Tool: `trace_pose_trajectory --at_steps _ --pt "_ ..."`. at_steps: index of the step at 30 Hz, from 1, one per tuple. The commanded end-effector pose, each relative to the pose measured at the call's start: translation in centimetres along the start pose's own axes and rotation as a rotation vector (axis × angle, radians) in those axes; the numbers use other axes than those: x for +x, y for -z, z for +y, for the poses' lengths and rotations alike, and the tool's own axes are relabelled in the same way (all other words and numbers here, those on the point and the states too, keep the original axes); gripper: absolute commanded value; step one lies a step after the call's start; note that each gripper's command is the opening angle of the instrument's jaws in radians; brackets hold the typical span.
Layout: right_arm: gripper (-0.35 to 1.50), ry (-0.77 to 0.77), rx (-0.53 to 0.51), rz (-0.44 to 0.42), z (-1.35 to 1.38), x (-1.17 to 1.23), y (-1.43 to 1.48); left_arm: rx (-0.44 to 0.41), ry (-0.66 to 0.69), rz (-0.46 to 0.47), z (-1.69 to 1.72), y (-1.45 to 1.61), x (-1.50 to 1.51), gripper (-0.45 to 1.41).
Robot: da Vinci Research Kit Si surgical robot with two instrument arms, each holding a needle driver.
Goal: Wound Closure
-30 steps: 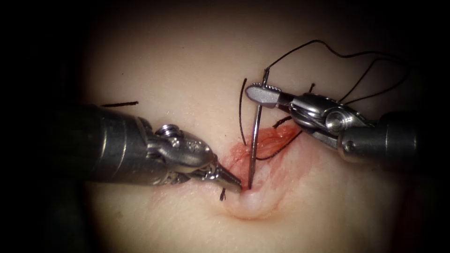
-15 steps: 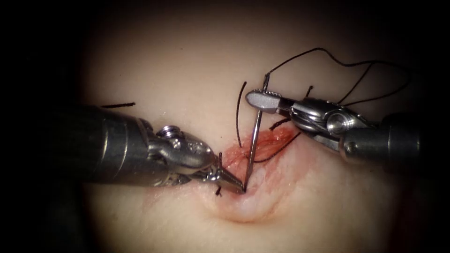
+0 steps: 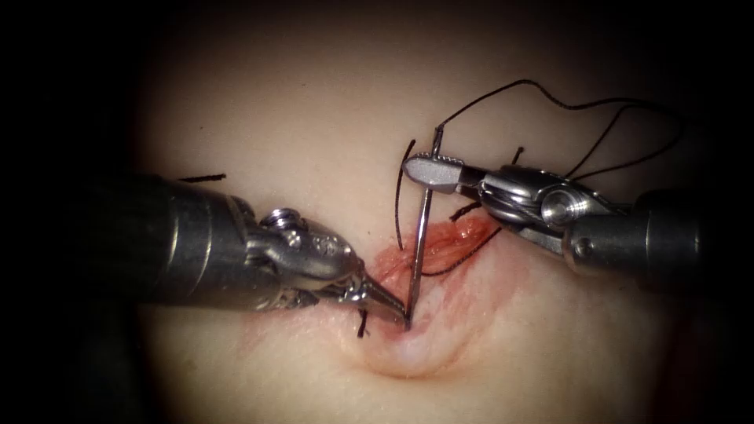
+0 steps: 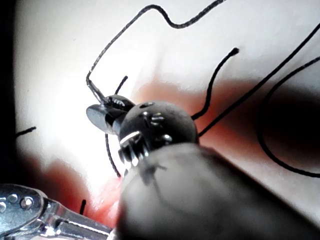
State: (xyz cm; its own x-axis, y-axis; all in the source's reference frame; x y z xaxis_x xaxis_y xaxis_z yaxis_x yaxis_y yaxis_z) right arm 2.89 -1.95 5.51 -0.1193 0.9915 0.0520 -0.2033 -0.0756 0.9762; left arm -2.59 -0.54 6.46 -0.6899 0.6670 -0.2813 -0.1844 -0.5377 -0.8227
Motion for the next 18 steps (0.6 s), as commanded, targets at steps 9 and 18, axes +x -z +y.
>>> trace_pose_trajectory --at_steps 9,18 --pt "-0.35 -0.024 0.016 -0.015 -0.07 -0.03 -0.06 0.032 -0.003 -0.04 -0.05 0.02 -0.01 -0.28" --pt "-0.35 -0.05 0.033 -0.02 -0.13 -0.06 -0.08 0.034 -0.004 -0.04 -0.06 0.0 -0.02 -0.28"
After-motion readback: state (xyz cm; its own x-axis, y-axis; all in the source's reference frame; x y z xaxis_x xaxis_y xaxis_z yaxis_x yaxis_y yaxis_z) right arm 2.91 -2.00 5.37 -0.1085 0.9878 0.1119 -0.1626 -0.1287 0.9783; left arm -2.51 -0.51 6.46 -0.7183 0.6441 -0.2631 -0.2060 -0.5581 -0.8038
